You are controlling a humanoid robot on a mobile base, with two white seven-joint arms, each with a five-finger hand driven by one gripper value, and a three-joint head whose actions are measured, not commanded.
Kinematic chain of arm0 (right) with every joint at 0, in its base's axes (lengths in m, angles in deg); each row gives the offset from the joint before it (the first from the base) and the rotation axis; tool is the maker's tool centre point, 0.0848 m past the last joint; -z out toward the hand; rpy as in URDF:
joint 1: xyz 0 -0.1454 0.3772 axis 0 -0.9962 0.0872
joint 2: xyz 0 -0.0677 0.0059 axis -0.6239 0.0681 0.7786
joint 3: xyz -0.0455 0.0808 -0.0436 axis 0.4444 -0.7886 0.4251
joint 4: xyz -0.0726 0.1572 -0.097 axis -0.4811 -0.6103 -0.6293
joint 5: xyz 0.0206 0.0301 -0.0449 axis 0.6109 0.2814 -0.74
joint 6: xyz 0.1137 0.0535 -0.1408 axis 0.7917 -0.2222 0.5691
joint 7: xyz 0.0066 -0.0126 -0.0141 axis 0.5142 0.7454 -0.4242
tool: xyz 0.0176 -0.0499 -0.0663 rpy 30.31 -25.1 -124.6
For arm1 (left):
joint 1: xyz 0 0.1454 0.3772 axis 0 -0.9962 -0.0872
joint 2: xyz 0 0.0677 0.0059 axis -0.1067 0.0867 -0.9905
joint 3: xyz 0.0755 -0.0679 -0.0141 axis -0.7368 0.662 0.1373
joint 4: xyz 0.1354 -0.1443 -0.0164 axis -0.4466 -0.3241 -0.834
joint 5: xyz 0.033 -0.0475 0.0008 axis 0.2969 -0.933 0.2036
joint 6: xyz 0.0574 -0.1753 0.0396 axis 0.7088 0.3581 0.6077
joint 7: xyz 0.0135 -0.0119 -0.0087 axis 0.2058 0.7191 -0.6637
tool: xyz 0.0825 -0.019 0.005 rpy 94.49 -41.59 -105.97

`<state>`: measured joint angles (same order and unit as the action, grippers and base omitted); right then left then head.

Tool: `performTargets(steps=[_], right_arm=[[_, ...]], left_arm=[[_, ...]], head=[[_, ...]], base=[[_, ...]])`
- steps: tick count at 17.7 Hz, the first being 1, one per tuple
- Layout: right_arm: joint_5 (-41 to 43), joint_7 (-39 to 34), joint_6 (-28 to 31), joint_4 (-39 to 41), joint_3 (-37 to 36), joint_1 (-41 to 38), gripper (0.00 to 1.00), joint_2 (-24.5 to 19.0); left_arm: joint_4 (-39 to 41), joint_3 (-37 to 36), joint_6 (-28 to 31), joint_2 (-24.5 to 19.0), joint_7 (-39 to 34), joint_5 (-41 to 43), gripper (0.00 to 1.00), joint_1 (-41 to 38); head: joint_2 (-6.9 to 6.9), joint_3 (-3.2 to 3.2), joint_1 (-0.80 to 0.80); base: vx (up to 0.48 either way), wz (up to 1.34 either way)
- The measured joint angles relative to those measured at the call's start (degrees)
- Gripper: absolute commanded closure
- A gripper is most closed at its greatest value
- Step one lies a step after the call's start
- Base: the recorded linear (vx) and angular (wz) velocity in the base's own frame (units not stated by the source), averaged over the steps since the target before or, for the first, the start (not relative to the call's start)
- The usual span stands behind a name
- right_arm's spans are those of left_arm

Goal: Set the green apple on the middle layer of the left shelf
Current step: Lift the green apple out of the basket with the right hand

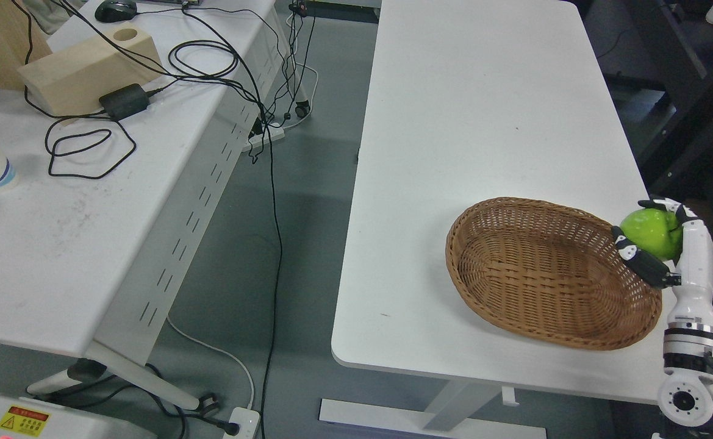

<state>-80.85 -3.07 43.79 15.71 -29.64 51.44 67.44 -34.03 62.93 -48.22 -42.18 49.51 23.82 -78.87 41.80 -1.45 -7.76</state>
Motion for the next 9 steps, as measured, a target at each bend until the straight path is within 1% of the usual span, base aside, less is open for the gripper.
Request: performTargets(steps=[9], right_arm=[[1.6, -1.0, -0.4, 1.1, -1.7, -3.7, 1.0, -2.3]], left_arm=[[0.0, 0.0, 0.0, 0.0, 0.0, 0.0, 0.0, 0.0]], head=[[0.0, 0.0, 0.0]], base=[[-0.011, 0.0]])
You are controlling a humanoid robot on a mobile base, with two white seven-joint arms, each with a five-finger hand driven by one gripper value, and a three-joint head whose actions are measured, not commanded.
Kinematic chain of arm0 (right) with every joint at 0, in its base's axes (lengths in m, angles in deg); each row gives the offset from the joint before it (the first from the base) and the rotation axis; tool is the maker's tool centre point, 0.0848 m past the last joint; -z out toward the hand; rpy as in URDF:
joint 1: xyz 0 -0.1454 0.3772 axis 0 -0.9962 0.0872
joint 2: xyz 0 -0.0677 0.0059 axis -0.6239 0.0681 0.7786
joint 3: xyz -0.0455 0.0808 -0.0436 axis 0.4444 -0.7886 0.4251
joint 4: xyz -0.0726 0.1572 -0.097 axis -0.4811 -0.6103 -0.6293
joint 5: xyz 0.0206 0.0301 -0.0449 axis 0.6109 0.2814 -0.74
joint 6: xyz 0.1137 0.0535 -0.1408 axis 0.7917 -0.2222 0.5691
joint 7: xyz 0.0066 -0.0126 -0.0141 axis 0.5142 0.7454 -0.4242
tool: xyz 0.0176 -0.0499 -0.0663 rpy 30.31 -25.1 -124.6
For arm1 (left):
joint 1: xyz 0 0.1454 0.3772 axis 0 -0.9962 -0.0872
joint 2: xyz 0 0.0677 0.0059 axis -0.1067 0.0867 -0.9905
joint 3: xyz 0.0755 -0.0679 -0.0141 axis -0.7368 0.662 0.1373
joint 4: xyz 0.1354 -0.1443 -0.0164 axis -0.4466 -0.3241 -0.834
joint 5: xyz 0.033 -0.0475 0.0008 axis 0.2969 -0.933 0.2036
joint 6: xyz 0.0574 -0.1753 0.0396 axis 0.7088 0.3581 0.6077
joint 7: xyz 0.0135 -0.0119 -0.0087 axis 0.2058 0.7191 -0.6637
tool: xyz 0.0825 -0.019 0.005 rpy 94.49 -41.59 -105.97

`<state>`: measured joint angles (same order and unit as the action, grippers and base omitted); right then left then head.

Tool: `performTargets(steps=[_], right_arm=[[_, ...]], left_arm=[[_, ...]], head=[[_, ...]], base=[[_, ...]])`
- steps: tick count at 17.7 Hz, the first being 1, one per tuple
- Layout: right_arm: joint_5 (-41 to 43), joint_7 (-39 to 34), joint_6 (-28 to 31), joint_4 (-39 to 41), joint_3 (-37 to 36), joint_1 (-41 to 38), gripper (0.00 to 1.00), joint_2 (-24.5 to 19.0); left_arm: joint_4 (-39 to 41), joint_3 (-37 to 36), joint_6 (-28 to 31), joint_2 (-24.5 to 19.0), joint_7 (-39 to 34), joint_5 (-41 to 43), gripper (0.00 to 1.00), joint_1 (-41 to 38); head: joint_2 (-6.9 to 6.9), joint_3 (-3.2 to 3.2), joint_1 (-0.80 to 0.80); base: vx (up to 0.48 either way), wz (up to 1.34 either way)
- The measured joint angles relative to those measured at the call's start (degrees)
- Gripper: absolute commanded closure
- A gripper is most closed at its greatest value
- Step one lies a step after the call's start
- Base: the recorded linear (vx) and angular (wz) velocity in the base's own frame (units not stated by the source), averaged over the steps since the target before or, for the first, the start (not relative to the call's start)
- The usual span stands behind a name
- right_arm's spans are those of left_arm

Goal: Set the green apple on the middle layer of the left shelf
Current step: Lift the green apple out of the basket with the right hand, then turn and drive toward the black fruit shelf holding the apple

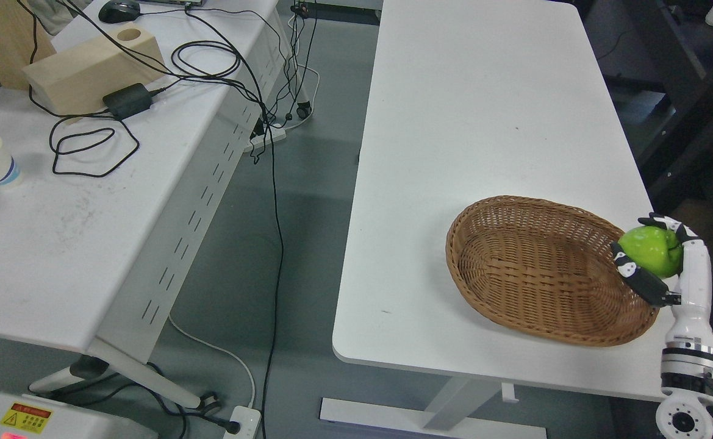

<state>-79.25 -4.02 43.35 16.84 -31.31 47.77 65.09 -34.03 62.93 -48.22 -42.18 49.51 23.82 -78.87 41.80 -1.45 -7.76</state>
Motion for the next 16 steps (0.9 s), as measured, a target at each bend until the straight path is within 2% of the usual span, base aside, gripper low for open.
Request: performTargets(steps=[9, 16], right_arm=[[0.6, 0.8, 2.5, 0.9, -0.8, -1.3, 1.0, -2.7], [4.7, 0.4, 2.7, 2.1, -1.6, -1.6, 1.0, -3.8]], left_arm=[[0.0, 0.0, 0.0, 0.0, 0.0, 0.0, 0.0, 0.0], [0.0, 0.0, 0.0, 0.0, 0.0, 0.0, 0.0, 0.0]], head=[[0.0, 0.0, 0.0], [0.0, 0.0, 0.0]], base=[[-0.071, 0.02], [-0.121, 0.05]])
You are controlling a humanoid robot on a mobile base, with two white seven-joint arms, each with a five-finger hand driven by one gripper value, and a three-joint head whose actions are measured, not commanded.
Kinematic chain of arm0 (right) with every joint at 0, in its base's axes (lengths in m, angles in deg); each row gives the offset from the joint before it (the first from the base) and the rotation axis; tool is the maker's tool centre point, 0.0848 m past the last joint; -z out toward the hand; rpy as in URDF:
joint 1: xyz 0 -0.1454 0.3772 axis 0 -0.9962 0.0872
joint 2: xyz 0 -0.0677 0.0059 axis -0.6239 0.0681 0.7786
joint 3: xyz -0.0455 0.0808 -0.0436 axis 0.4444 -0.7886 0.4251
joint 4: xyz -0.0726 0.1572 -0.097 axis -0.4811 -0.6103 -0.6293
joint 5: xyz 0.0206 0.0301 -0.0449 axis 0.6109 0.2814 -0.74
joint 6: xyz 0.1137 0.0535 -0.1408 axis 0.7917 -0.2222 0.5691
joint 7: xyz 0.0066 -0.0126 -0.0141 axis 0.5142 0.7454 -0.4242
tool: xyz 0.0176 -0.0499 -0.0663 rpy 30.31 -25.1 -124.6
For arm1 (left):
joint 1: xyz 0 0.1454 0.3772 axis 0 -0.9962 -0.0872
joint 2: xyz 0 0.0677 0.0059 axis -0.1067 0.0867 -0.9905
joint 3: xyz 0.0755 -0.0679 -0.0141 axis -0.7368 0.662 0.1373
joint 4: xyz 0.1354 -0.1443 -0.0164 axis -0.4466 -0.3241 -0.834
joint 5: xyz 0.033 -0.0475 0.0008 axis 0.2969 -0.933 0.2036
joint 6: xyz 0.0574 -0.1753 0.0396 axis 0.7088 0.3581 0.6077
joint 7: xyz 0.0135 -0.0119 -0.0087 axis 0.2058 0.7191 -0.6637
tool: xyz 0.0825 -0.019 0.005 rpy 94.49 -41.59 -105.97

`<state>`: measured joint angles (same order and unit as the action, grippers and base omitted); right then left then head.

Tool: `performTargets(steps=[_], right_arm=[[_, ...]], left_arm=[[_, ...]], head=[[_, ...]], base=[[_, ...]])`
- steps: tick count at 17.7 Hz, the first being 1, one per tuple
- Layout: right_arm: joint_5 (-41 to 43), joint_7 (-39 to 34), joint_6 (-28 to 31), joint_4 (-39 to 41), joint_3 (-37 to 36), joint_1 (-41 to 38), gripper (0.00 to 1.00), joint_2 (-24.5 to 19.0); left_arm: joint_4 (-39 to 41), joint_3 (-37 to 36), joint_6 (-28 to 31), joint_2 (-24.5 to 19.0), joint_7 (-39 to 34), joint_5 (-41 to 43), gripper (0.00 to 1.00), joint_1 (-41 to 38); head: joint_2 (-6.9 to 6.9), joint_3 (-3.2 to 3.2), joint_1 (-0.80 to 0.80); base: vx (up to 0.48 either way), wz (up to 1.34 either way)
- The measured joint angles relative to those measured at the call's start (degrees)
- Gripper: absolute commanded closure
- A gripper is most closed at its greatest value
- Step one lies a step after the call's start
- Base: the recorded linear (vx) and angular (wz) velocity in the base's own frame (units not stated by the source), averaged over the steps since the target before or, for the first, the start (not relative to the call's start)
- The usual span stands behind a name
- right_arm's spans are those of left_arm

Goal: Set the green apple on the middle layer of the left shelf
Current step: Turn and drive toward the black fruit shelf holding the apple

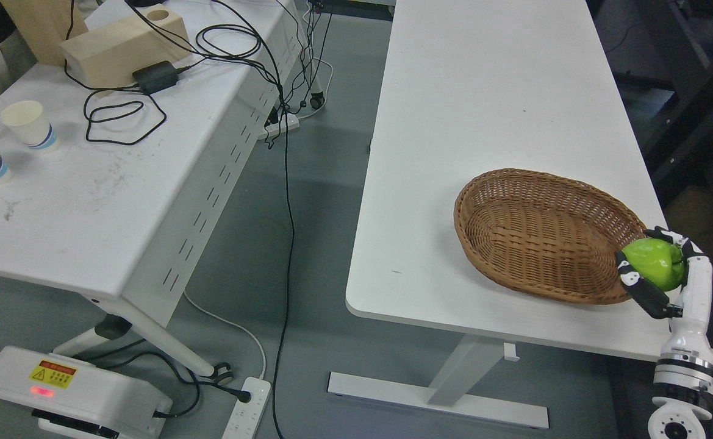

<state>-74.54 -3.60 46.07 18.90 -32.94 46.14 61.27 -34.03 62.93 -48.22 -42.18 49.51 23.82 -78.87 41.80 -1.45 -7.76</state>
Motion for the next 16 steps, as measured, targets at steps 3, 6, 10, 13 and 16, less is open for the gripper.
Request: performTargets(steps=[3, 6, 10, 13, 16], right_arm=[[1.0, -0.3, -1.0, 0.3, -0.1, -0.6, 1.0, -0.6], [1.4, 0.0, -1.2, 0.5, -0.1, -1.2, 1.0, -1.3], [1.4, 0.3, -1.3, 0.7, 0.5, -2.4, 1.0, -2.2], [1.5, 0.3, -1.5, 0.8, 0.9, -2.8, 1.0, -3.2], [1.5, 0.3, -1.6, 0.9, 1.1, -3.1, 1.0, -3.9]], left_arm=[[0.0, 0.0, 0.0, 0.0, 0.0, 0.0, 0.0, 0.0], [0.0, 0.0, 0.0, 0.0, 0.0, 0.0, 0.0, 0.0], [0.0, 0.0, 0.0, 0.0, 0.0, 0.0, 0.0, 0.0], [0.0, 0.0, 0.0, 0.0, 0.0, 0.0, 0.0, 0.0], [0.0, 0.0, 0.0, 0.0, 0.0, 0.0, 0.0, 0.0]], head=[[0.0, 0.0, 0.0], [0.0, 0.0, 0.0], [0.0, 0.0, 0.0], [0.0, 0.0, 0.0], [0.0, 0.0, 0.0]], base=[[-0.134, 0.07], [-0.147, 0.14], [-0.158, 0.18], [-0.155, 0.21], [-0.132, 0.0]])
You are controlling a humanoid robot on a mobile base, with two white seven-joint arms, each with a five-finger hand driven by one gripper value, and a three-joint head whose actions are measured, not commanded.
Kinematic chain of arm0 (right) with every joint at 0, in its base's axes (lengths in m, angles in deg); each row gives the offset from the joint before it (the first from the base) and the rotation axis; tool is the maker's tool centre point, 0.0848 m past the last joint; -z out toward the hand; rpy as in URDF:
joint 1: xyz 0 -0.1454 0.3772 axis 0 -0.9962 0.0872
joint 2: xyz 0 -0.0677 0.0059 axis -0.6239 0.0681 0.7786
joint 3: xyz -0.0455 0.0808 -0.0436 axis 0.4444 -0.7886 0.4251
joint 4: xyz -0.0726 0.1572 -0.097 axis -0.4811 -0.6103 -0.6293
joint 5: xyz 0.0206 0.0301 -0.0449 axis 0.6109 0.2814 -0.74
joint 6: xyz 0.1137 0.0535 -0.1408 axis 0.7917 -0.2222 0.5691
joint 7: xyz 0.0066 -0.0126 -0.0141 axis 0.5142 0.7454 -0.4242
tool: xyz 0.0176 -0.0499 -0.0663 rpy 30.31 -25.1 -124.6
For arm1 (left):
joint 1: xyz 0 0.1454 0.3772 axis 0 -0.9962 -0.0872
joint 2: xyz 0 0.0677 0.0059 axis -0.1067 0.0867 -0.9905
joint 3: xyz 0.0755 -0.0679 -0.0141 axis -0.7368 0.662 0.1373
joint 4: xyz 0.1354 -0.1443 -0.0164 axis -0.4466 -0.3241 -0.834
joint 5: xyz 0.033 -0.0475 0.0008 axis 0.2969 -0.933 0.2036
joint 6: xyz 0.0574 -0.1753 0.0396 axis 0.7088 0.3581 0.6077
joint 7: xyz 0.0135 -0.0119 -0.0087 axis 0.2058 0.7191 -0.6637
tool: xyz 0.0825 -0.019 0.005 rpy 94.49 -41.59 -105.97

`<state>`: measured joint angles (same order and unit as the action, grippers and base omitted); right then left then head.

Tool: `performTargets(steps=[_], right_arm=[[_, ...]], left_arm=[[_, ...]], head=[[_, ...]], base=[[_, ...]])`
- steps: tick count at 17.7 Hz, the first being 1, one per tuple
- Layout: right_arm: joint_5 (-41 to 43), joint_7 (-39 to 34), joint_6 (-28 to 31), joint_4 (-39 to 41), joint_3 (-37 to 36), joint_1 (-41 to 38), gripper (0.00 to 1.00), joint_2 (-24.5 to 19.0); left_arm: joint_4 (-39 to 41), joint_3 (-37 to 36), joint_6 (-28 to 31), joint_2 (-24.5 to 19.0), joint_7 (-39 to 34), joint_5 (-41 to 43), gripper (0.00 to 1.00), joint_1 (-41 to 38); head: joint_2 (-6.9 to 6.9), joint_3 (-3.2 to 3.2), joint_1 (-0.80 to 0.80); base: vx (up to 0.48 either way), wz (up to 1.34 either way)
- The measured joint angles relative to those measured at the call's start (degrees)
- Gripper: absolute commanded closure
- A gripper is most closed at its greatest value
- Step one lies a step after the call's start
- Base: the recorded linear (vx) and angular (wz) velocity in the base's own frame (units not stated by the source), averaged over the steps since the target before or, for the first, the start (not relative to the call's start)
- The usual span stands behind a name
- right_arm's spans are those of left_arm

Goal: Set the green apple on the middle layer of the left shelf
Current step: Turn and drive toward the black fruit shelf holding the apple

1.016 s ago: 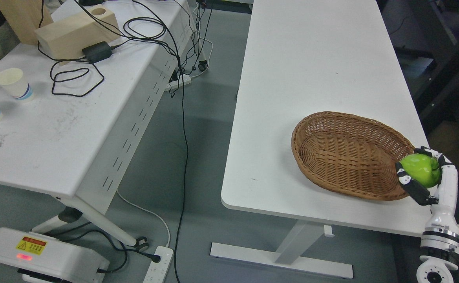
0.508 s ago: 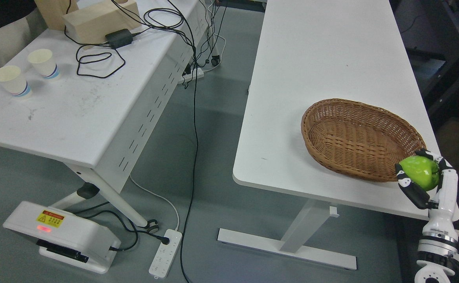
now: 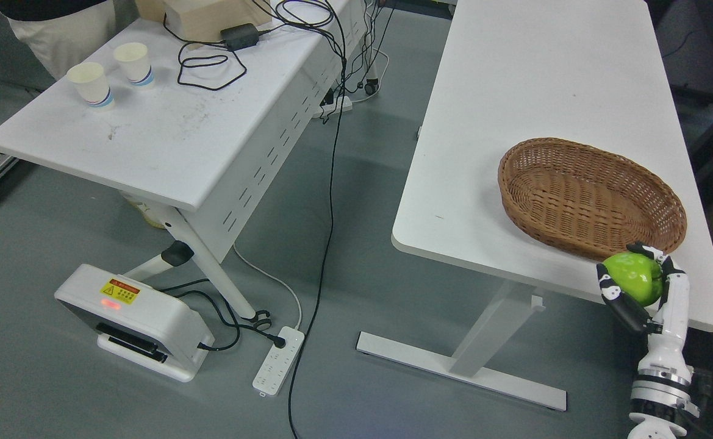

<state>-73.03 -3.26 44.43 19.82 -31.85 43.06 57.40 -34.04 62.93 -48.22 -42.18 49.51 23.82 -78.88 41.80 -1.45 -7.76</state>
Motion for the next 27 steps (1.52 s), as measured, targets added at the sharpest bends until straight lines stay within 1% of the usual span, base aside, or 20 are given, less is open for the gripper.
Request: performTargets(steps=[9, 11, 15, 20, 25, 27], right_arm=[[0.0, 0.2, -0.2, 0.1, 0.4, -0.3, 1.0, -1.3], [0.0, 0.3, -0.9, 0.1, 0.4, -0.4, 1.0, -1.5], [0.0, 0.1, -4.5, 0.2, 0.6, -1.5, 1.0, -1.6], [0.0, -1.0, -5.7, 0.2, 2.4, -3.0, 1.0, -0.8], [-0.1, -1.7, -5.9, 0.2, 3.8, -3.5, 1.0, -0.3], [-0.1, -1.4, -3.1, 0.2, 3.8, -3.2, 1.0, -0.3]], left_arm=[[0.0, 0.0, 0.0, 0.0, 0.0, 0.0, 0.0, 0.0], [0.0, 0.0, 0.0, 0.0, 0.0, 0.0, 0.0, 0.0], [0.0, 0.0, 0.0, 0.0, 0.0, 0.0, 0.0, 0.0], [0.0, 0.0, 0.0, 0.0, 0.0, 0.0, 0.0, 0.0], [0.0, 0.0, 0.0, 0.0, 0.0, 0.0, 0.0, 0.0], [0.0, 0.0, 0.0, 0.0, 0.0, 0.0, 0.0, 0.0]], head=[[0.0, 0.0, 0.0], [0.0, 0.0, 0.0], [0.0, 0.0, 0.0], [0.0, 0.0, 0.0], [0.0, 0.0, 0.0], [0.0, 0.0, 0.0]], base=[[-0.125, -0.35], [-0.175, -0.29], [-0.159, -0.21], [-0.166, -0.2], [-0.179, -0.27], [-0.173, -0.41]])
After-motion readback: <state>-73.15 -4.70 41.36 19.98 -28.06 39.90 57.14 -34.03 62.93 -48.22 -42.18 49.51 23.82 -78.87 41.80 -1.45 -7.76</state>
